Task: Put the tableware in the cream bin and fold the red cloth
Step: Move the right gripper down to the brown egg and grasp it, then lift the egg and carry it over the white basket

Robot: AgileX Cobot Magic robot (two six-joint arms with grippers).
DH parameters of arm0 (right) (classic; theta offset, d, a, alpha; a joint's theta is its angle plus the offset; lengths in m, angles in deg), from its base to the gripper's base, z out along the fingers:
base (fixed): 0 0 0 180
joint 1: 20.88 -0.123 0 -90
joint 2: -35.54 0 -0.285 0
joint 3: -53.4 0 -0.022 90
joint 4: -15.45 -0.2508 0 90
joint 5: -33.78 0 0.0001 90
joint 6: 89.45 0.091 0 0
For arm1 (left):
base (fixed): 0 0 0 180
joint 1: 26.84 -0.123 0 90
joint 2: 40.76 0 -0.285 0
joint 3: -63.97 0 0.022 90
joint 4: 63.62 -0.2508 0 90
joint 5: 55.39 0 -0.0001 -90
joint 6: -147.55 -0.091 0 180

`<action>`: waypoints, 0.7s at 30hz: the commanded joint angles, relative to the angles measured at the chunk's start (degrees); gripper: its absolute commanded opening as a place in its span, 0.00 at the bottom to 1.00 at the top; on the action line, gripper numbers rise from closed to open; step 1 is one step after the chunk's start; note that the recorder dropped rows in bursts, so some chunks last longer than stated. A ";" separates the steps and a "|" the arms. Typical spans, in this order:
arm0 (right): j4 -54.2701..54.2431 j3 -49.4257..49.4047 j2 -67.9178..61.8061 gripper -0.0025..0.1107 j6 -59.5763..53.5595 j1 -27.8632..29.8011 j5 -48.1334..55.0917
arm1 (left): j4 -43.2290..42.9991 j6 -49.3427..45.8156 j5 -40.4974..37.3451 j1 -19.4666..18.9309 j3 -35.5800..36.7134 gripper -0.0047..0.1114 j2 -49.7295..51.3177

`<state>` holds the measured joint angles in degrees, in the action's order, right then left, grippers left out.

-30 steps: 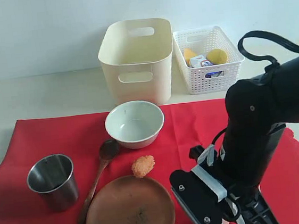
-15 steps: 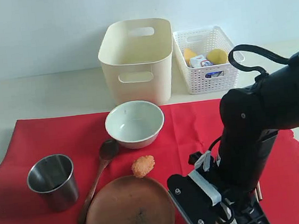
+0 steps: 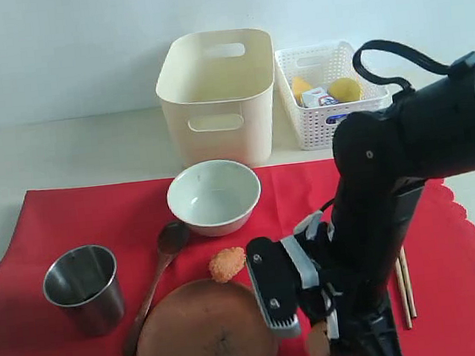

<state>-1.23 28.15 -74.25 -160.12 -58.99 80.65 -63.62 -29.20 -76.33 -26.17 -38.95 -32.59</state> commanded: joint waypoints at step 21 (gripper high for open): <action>14.41 8.50 17.86 0.02 38.37 0.36 -3.39 | 0.36 0.24 0.64 -0.05 0.13 0.04 -0.37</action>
<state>12.56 36.21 -59.38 -124.06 -58.99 81.14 -63.62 -29.20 -76.33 -26.17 -38.95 -32.59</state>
